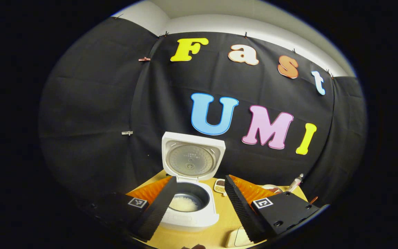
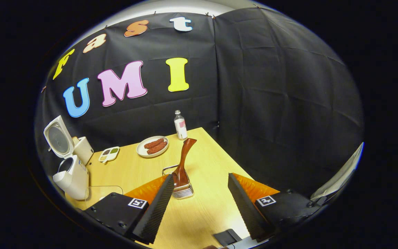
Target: Close the left gripper, press the button to open the rice cooker; take a wooden spoon from the chopstick holder with the right hand, scoop a spoonful of rice and pour it into the rice cooker, then put the wooden spoon back into the chopstick holder.
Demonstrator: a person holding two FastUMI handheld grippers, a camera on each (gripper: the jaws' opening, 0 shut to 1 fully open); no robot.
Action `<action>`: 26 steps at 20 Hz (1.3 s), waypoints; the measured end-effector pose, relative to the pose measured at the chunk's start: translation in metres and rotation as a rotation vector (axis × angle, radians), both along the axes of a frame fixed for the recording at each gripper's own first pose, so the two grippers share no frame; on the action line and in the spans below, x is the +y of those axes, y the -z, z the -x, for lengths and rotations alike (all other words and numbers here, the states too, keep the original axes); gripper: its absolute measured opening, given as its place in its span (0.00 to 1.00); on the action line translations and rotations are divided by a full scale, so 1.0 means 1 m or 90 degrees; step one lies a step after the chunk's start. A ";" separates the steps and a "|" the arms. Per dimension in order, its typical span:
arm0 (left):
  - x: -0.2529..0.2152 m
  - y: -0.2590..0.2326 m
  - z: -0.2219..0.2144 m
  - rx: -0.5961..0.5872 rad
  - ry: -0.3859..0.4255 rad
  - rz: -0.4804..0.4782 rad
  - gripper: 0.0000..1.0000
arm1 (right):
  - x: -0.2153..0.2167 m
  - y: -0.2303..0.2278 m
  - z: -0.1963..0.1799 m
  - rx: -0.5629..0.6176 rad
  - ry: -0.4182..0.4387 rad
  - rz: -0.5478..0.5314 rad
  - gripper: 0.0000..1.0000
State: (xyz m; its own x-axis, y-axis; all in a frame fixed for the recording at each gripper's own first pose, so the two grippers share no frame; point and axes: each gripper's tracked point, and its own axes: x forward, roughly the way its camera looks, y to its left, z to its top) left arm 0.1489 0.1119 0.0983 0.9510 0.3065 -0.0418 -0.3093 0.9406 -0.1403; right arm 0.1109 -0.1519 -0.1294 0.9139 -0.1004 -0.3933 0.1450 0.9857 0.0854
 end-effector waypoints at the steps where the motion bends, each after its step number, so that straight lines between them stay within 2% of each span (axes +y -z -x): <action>1: 0.009 -0.004 -0.009 0.000 0.003 -0.006 0.95 | 0.004 0.005 0.008 0.011 0.001 -0.002 0.98; 7: 0.055 -0.042 -0.069 -0.045 0.017 -0.006 0.95 | 0.031 0.004 0.030 0.016 0.001 -0.002 0.99; 13: 0.090 -0.076 -0.139 -0.067 0.026 -0.069 0.95 | 0.052 0.009 0.038 0.032 -0.015 0.027 0.99; 18: 0.105 -0.079 -0.200 -0.072 0.046 -0.106 0.95 | 0.060 0.016 0.041 0.051 -0.021 0.045 0.99; 21: 0.111 -0.072 -0.231 -0.086 0.048 -0.088 0.95 | 0.071 0.022 0.041 0.060 -0.023 0.035 0.99; 23: 0.115 -0.056 -0.253 -0.062 0.048 -0.077 0.94 | 0.078 0.028 0.045 0.073 -0.033 0.035 0.99; 26: 0.122 -0.025 -0.277 0.020 0.047 -0.080 0.94 | 0.089 0.034 0.048 0.083 -0.061 0.048 0.99</action>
State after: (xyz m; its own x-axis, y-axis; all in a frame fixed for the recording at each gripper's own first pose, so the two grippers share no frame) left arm 0.4256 0.2336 0.1234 0.9700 0.2402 -0.0379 -0.2408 0.9705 -0.0105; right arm 0.0632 -0.0627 -0.1630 0.8626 -0.0484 -0.5036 0.0544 0.9985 -0.0028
